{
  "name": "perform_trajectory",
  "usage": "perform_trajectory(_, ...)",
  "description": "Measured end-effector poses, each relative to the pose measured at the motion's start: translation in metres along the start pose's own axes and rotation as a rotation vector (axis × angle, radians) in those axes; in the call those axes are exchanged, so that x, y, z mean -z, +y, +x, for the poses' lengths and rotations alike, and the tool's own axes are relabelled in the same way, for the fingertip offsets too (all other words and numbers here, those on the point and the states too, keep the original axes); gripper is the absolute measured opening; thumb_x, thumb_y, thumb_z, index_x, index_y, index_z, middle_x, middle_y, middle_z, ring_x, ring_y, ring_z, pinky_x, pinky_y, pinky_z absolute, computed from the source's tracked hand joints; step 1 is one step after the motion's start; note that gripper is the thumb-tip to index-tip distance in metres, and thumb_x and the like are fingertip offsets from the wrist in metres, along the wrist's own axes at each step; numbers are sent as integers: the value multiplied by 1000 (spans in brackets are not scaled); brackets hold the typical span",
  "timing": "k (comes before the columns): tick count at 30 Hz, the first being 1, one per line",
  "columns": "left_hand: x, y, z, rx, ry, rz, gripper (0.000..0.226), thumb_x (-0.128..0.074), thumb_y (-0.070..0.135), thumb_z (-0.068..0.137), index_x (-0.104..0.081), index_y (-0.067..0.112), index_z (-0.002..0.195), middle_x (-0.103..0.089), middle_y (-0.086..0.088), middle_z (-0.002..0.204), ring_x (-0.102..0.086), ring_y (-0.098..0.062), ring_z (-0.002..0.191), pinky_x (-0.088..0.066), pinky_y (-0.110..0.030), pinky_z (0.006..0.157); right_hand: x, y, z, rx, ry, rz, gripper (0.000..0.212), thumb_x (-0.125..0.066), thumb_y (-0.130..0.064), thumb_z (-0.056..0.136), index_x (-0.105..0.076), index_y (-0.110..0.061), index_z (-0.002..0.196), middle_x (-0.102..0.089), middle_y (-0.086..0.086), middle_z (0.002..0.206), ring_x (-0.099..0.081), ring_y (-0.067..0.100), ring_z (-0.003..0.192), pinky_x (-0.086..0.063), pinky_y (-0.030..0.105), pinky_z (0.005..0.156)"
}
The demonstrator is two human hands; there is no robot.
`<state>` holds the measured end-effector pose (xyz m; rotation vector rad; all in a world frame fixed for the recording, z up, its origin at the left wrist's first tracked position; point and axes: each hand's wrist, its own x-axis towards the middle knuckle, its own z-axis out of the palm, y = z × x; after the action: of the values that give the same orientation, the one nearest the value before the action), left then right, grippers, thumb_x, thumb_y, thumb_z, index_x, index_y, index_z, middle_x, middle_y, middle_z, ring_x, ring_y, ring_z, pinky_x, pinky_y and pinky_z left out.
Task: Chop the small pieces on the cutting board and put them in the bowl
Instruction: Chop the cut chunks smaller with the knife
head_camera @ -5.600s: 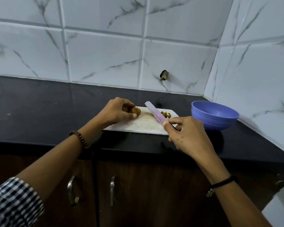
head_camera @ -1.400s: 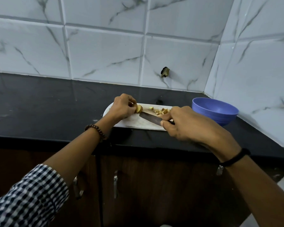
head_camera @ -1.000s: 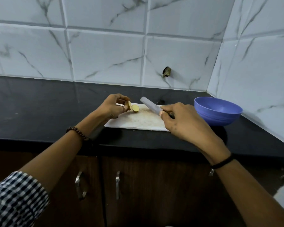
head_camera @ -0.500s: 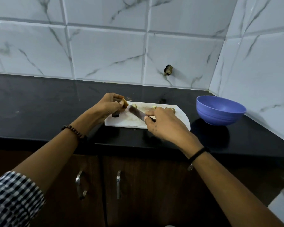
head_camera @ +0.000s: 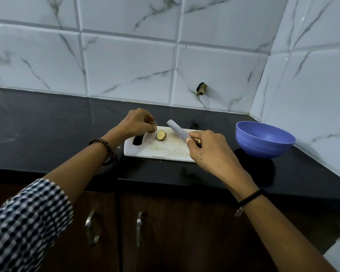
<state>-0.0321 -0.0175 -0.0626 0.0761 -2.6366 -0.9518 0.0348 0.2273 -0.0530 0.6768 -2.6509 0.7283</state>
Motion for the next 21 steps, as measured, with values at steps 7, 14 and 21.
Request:
perform_trajectory(7,-8,6,6,-234,115,340,30,-58,12,90,-70,18,117,-72,1,109,-60,-23,108,-46,-46,97,-1,7,3,-23,-13,-2,29,-44,-28,99,-68,-15,89,-61,2,67,-58,18,65,-39,30,52)
perform_trajectory(14,-5,29,-3,-312,-203,386,26,-60,33,96,-72,20,115,-70,1,105,-60,-15,95,-45,-28,83,-2,5,-1,-34,0,47,30,-45,-26,99,-71,-12,97,-64,6,71,-58,20,64,-48,34,58)
perform_trajectory(21,-4,44,-10,-313,-185,296,21,-78,32,80,-76,21,98,-70,7,85,-62,2,76,-48,-18,68,6,10,-8,-49,-6,43,30,-45,-26,100,-70,-23,115,-65,3,73,-56,11,62,-41,23,52)
